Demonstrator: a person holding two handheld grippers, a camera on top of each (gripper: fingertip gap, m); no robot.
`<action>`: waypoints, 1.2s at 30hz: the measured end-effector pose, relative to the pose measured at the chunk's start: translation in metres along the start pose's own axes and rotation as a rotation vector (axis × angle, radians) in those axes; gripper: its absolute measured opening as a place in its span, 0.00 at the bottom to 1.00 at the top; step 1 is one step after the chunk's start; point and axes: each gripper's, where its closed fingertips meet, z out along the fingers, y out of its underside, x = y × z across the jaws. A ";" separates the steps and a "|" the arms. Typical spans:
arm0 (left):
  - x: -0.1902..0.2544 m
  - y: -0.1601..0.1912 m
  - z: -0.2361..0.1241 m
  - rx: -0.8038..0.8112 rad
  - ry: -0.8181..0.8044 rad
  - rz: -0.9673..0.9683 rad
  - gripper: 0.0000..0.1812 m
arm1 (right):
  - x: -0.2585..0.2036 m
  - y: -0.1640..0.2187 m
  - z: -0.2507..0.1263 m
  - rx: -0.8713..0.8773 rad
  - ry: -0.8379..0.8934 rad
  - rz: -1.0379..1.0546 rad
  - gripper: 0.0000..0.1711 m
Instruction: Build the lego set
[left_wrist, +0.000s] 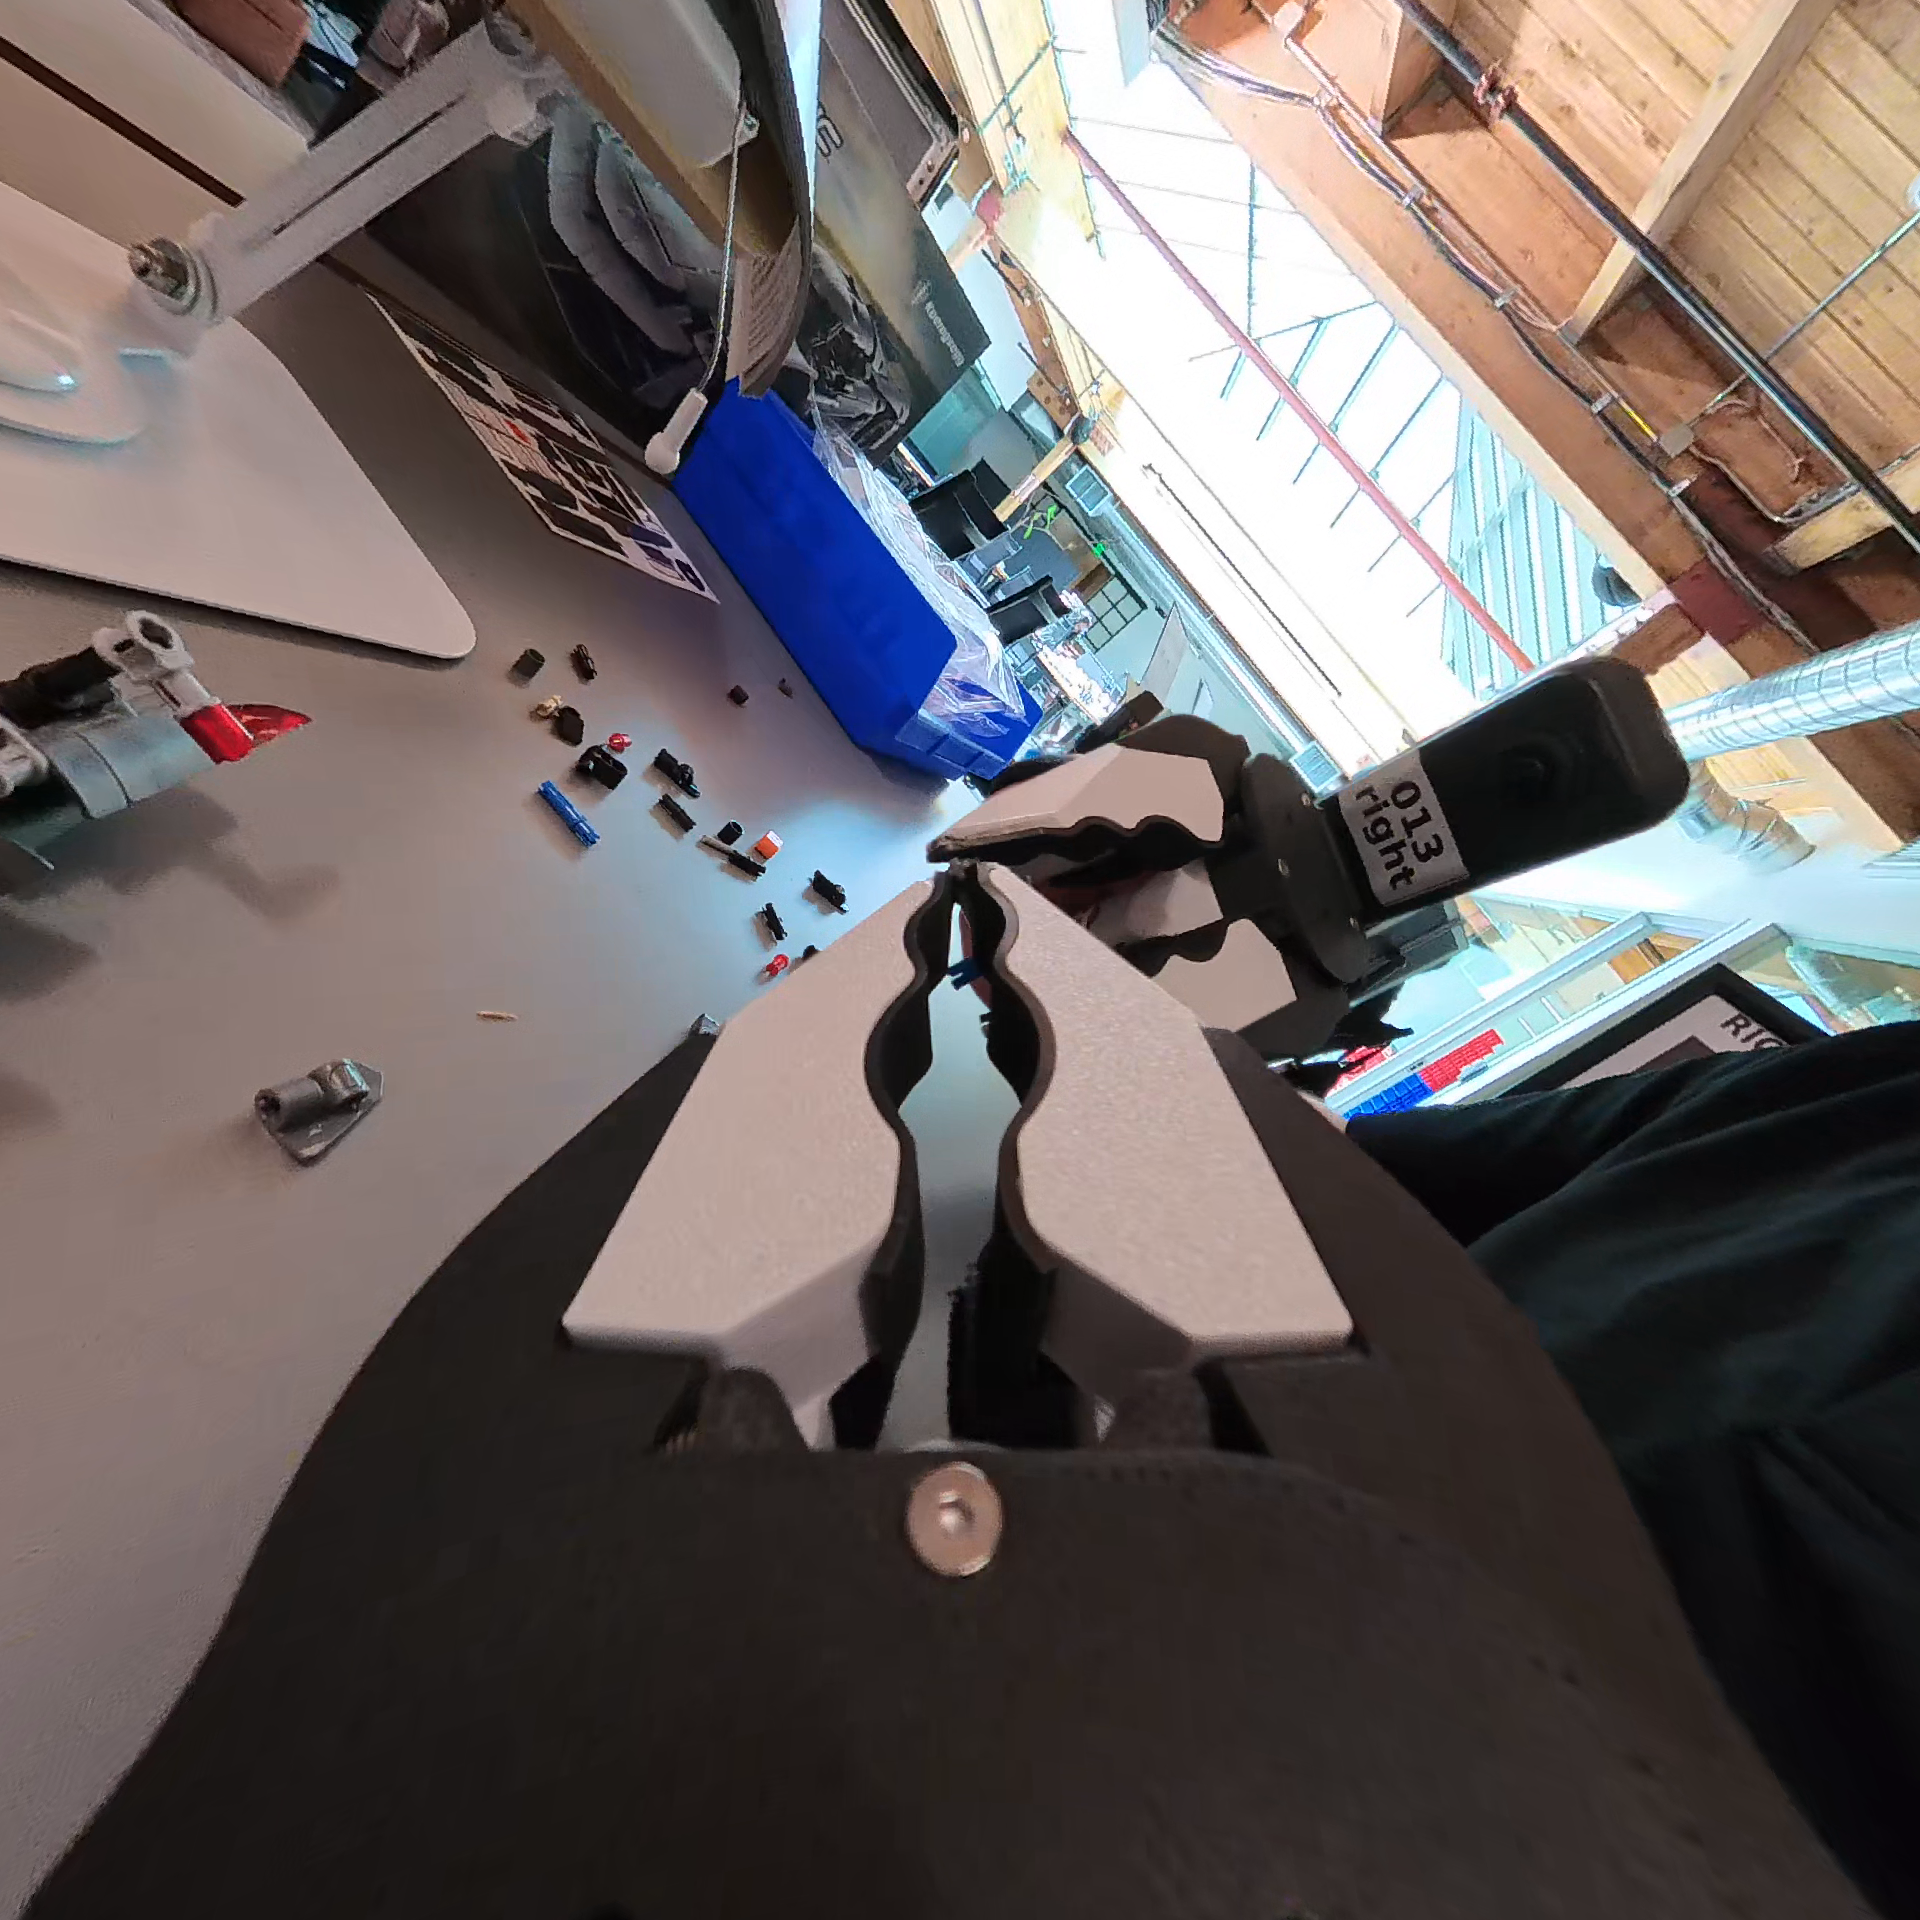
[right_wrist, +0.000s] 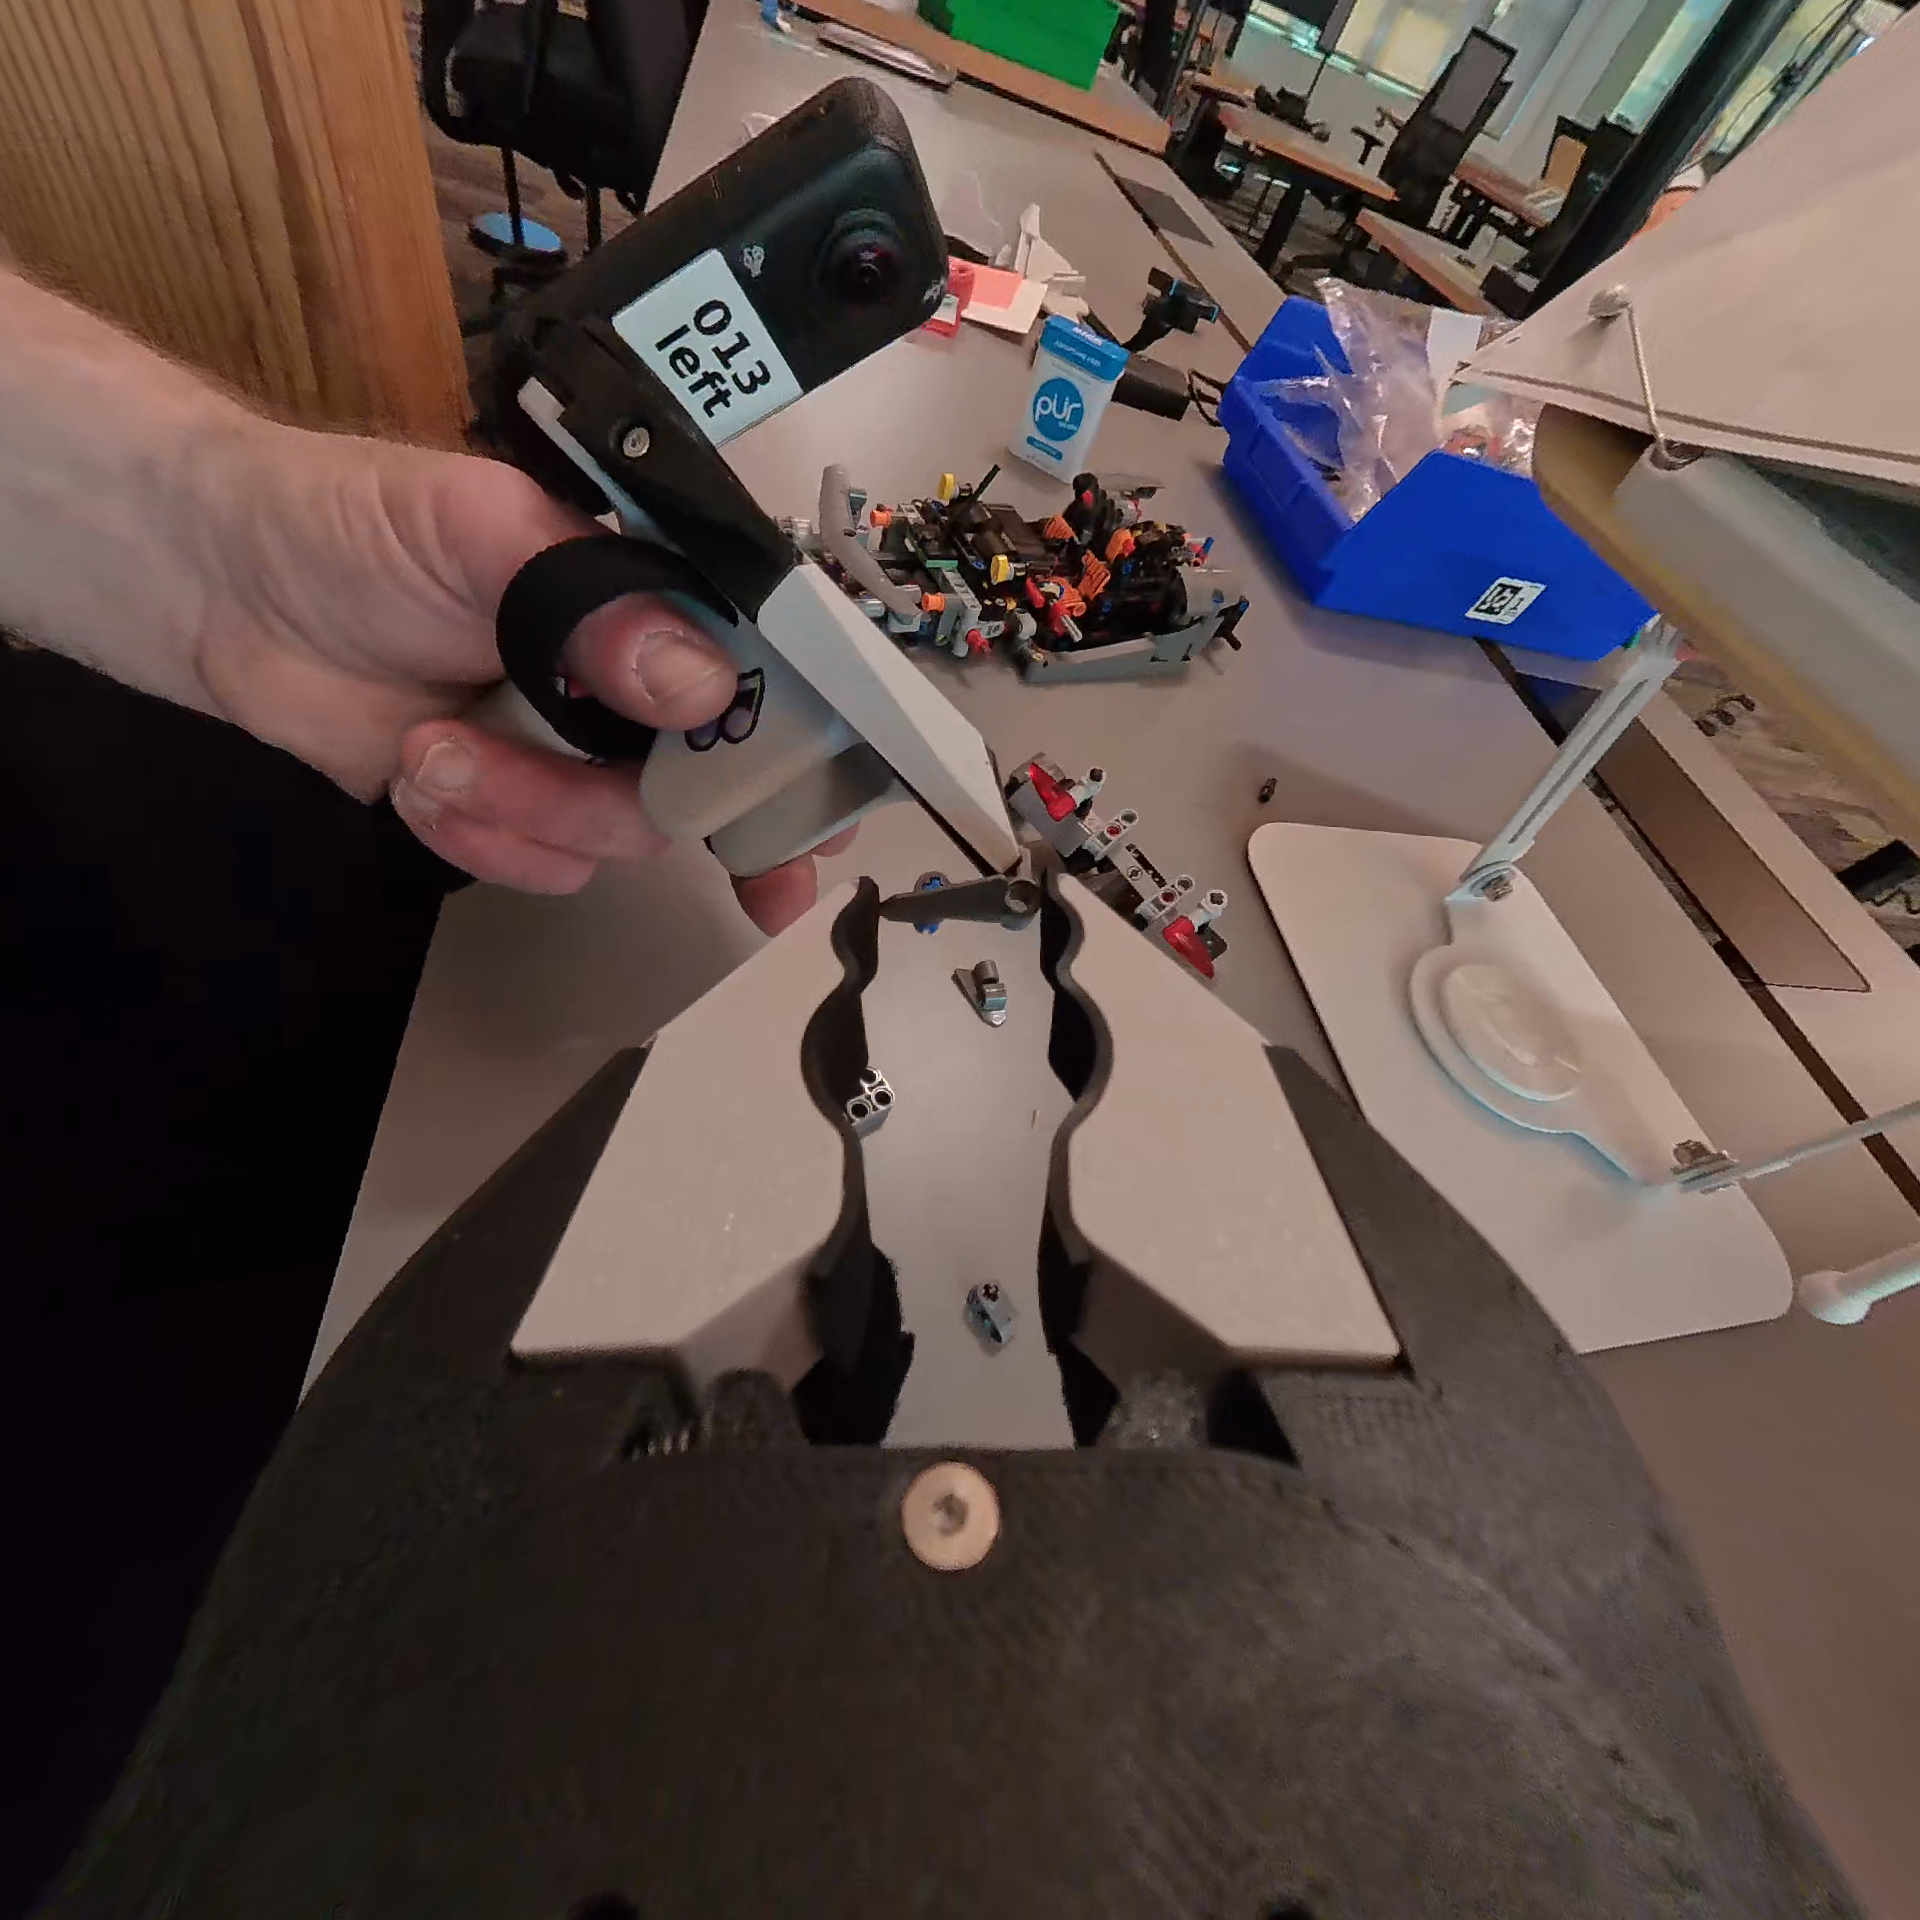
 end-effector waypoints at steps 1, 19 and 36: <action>0.000 0.000 0.000 0.006 0.001 -0.001 0.00 | 0.000 0.000 0.000 0.004 -0.011 0.003 0.17; -0.044 0.048 -0.034 -0.428 -0.357 0.717 0.04 | -0.031 0.072 0.023 -0.157 -0.460 -0.121 0.16; -0.060 0.063 -0.030 -0.574 -0.353 0.849 0.03 | -0.034 0.081 0.032 -0.207 -0.557 -0.131 0.16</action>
